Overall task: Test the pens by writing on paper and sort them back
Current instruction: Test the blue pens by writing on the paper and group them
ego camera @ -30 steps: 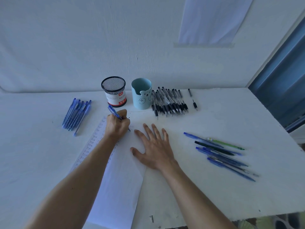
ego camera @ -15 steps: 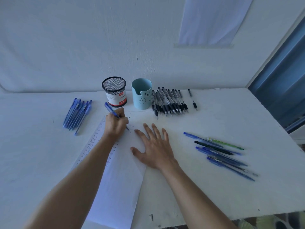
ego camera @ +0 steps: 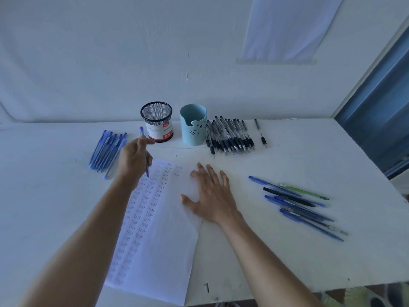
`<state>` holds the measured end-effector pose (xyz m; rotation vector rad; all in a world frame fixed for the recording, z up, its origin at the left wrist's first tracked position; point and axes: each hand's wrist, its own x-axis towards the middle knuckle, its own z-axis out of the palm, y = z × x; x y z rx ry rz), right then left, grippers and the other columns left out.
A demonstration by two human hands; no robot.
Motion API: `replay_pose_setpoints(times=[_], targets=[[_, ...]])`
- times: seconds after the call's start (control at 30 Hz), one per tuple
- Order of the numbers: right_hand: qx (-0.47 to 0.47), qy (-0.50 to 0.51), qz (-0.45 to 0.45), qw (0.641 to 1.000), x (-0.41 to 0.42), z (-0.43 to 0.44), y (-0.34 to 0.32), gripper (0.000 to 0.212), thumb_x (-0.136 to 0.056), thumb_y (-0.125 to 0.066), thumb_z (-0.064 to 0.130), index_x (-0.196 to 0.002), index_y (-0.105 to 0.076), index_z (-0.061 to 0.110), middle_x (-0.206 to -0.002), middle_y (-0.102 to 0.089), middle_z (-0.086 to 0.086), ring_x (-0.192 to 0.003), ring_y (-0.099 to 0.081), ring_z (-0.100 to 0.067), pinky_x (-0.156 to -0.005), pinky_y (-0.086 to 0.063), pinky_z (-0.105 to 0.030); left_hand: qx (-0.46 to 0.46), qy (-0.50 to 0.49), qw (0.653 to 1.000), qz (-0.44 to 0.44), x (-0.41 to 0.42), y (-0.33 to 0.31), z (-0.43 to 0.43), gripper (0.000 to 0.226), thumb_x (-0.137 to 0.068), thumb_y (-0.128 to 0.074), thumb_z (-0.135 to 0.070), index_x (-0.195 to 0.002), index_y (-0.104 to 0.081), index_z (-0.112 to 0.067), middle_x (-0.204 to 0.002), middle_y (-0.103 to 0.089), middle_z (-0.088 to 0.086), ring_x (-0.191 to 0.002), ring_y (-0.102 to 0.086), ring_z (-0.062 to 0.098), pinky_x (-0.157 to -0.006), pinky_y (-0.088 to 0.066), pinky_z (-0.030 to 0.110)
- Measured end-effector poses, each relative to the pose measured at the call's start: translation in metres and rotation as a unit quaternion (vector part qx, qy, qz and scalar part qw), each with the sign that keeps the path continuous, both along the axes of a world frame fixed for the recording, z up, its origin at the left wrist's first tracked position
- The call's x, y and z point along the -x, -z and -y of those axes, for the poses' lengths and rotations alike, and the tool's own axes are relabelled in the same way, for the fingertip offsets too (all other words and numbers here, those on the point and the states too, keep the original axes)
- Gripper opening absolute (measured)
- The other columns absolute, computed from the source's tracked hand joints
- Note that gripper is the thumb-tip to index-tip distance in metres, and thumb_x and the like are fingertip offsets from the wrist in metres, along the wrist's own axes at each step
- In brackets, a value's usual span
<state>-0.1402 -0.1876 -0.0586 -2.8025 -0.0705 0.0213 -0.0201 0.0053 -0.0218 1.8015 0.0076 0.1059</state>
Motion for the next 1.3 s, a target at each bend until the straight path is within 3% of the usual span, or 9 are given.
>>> replay_pose_setpoints(times=[0.13,0.3,0.47,0.57,0.7,0.93,1.13,1.2,1.3], targets=[[-0.003,-0.001,0.004,1.000,0.000,0.000,-0.001,0.069,-0.087,-0.040,0.067,-0.145,-0.029,0.032,-0.167,-0.006,0.007,-0.154,0.000,-0.019,-0.121,0.003,-0.051,-0.091,-0.013,0.996,0.002,0.000,0.002,-0.017,0.036,-0.103,-0.047,-0.045,-0.088,-0.065,-0.018,-0.048,-0.055,0.000,-0.041,-0.043,0.011,-0.051,-0.035,0.026],[-0.001,0.008,0.001,1.000,0.001,-0.001,-0.002,0.076,-0.076,-0.025,0.072,-0.142,-0.029,0.035,-0.166,-0.007,0.006,-0.153,0.000,-0.018,-0.121,0.001,-0.051,-0.228,-0.004,0.973,-0.033,0.000,0.001,-0.028,0.045,-0.099,-0.048,-0.053,-0.084,-0.066,-0.014,-0.062,-0.065,0.006,-0.053,-0.057,0.018,-0.060,-0.045,0.030],[0.001,0.009,0.005,1.000,0.002,-0.001,0.000,0.067,-0.085,-0.040,0.067,-0.143,-0.030,0.034,-0.166,-0.007,0.006,-0.153,0.001,-0.017,-0.121,0.003,-0.050,-0.466,-0.027,0.882,-0.064,-0.008,-0.006,-0.034,0.027,-0.093,-0.053,-0.034,-0.110,-0.062,-0.016,-0.092,-0.057,0.008,-0.086,-0.054,0.032,-0.072,-0.041,0.034],[0.000,0.009,0.004,1.000,0.002,-0.001,-0.001,0.066,-0.087,-0.042,0.065,-0.144,-0.029,0.034,-0.166,-0.007,0.006,-0.153,0.002,-0.016,-0.121,0.003,-0.050,-0.525,-0.041,0.847,-0.074,-0.015,-0.005,-0.040,0.036,-0.087,-0.058,-0.026,-0.122,-0.056,-0.014,-0.102,-0.063,0.013,-0.100,-0.062,0.036,-0.074,-0.039,0.035],[0.003,0.008,0.001,1.000,0.002,-0.002,-0.002,0.073,-0.081,-0.030,0.070,-0.144,-0.028,0.034,-0.166,-0.007,0.006,-0.153,0.002,-0.017,-0.122,0.002,-0.050,-0.504,-0.078,0.858,-0.060,-0.019,-0.001,-0.044,0.034,-0.089,-0.060,-0.024,-0.119,-0.054,-0.010,-0.110,-0.064,0.017,-0.100,-0.063,0.038,-0.074,-0.039,0.038],[-0.001,0.008,0.013,1.000,0.003,-0.002,-0.001,0.066,-0.085,-0.041,0.066,-0.142,-0.030,0.034,-0.166,-0.009,0.005,-0.153,0.000,-0.018,-0.122,0.000,-0.050,-0.444,-0.113,0.888,-0.050,-0.024,0.006,-0.056,0.010,-0.092,-0.058,-0.012,-0.100,-0.058,-0.007,-0.102,-0.064,0.024,-0.091,-0.061,0.042,-0.072,-0.045,0.040],[-0.001,0.009,0.009,1.000,0.002,-0.002,-0.002,0.064,-0.086,-0.044,0.065,-0.141,-0.031,0.035,-0.166,-0.008,0.006,-0.153,0.001,-0.017,-0.122,0.000,-0.050,-0.440,-0.076,0.894,0.041,-0.003,0.002,-0.036,0.008,-0.093,-0.058,-0.024,-0.095,-0.059,-0.017,-0.085,-0.065,0.008,-0.077,-0.062,0.031,-0.066,-0.051,0.035],[-0.006,0.008,0.006,1.000,0.002,-0.002,-0.002,0.064,-0.087,-0.044,0.066,-0.141,-0.031,0.035,-0.166,-0.007,0.006,-0.153,0.001,-0.016,-0.122,0.002,-0.049,-0.413,-0.004,0.905,0.105,0.015,0.009,-0.019,0.006,-0.092,-0.061,-0.021,-0.095,-0.062,-0.015,-0.088,-0.066,0.006,-0.084,-0.060,0.028,-0.068,-0.049,0.035],[-0.013,0.008,0.002,1.000,0.001,-0.001,-0.003,0.064,-0.088,-0.046,0.066,-0.143,-0.031,0.035,-0.166,-0.004,0.005,-0.153,0.001,-0.014,-0.122,0.004,-0.047,-0.403,0.090,0.902,0.129,0.042,0.023,0.006,0.023,-0.092,-0.061,-0.025,-0.111,-0.067,-0.015,-0.115,-0.064,0.007,-0.115,-0.052,0.030,-0.093,-0.038,0.042]])
